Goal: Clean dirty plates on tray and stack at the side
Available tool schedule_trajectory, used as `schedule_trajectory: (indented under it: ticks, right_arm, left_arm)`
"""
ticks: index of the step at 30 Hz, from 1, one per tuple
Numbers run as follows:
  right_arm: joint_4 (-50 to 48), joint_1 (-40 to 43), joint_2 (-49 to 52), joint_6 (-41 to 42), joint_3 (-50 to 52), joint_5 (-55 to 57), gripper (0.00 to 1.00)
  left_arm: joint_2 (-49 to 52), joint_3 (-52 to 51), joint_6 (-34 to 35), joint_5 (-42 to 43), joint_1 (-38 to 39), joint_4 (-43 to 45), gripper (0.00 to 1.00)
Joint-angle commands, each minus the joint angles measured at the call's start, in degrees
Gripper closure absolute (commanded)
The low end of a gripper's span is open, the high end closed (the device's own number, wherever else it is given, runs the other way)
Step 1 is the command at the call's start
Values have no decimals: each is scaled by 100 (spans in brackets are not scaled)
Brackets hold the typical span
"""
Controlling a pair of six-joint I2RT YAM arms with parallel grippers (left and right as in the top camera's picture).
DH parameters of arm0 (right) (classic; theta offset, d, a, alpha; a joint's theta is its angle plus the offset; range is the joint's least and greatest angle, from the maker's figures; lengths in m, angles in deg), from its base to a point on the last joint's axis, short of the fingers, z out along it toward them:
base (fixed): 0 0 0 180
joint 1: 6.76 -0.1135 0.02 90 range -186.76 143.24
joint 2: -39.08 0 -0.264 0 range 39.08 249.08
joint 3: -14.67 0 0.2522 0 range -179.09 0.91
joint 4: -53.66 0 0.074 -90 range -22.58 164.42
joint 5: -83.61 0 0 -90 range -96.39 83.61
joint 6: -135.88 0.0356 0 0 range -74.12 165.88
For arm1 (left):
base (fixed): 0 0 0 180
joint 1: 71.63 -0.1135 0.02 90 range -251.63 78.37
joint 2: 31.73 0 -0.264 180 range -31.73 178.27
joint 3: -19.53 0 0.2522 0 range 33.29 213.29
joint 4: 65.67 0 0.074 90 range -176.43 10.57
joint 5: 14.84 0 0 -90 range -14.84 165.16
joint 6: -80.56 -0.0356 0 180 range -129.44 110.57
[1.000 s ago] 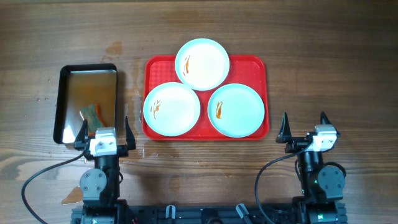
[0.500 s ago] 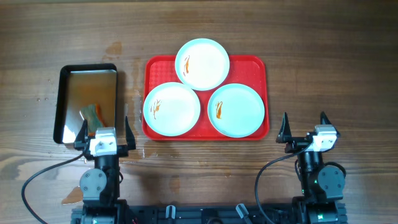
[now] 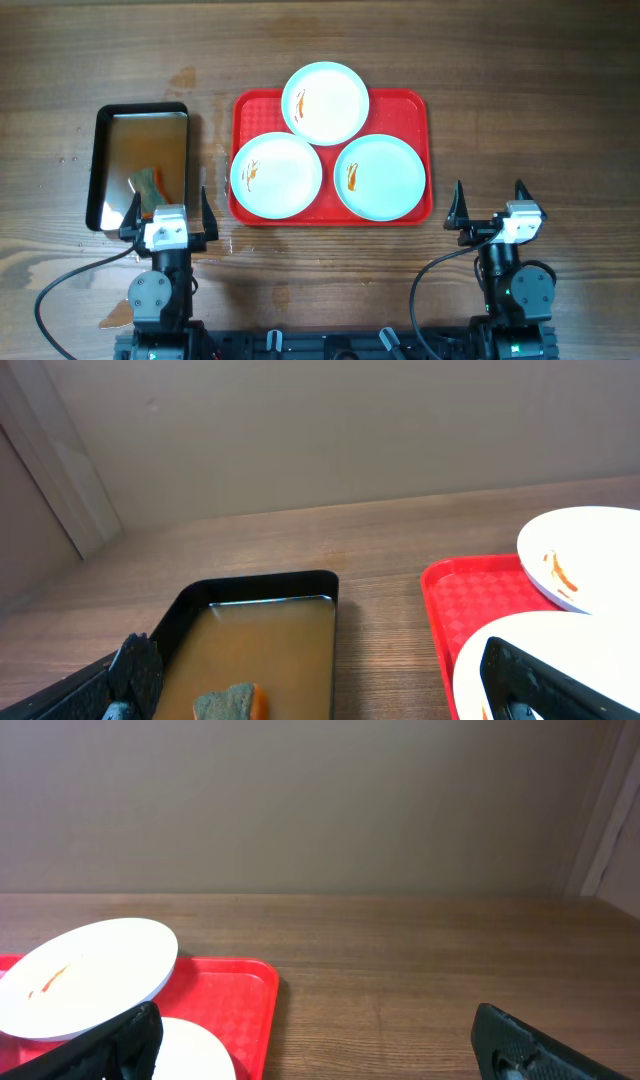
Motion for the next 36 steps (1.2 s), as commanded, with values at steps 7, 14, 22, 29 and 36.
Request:
schedule_trajectory:
  ticks: [7, 14, 22, 29, 36]
  right_arm:
    - [-15, -11, -15, 39, 13, -68, 0]
    - [-17, -11, -15, 39, 13, -70, 0]
    - [-17, -11, -13, 39, 13, -68, 0]
    - [-17, -11, -15, 39, 13, -70, 0]
    - [-17, -11, -15, 42, 13, -68, 0]
  left_arm:
    - [-46, -35, -94, -74, -48, 22, 0]
    - [-46, -35, 229, 1558, -48, 452, 0]
    - [-46, -35, 791, 5139, -48, 2566, 0]
    - [227, 1143, 1937, 3322, -59, 1768, 0]
    - [3456, 4719, 1110, 461, -63, -3447, 0]
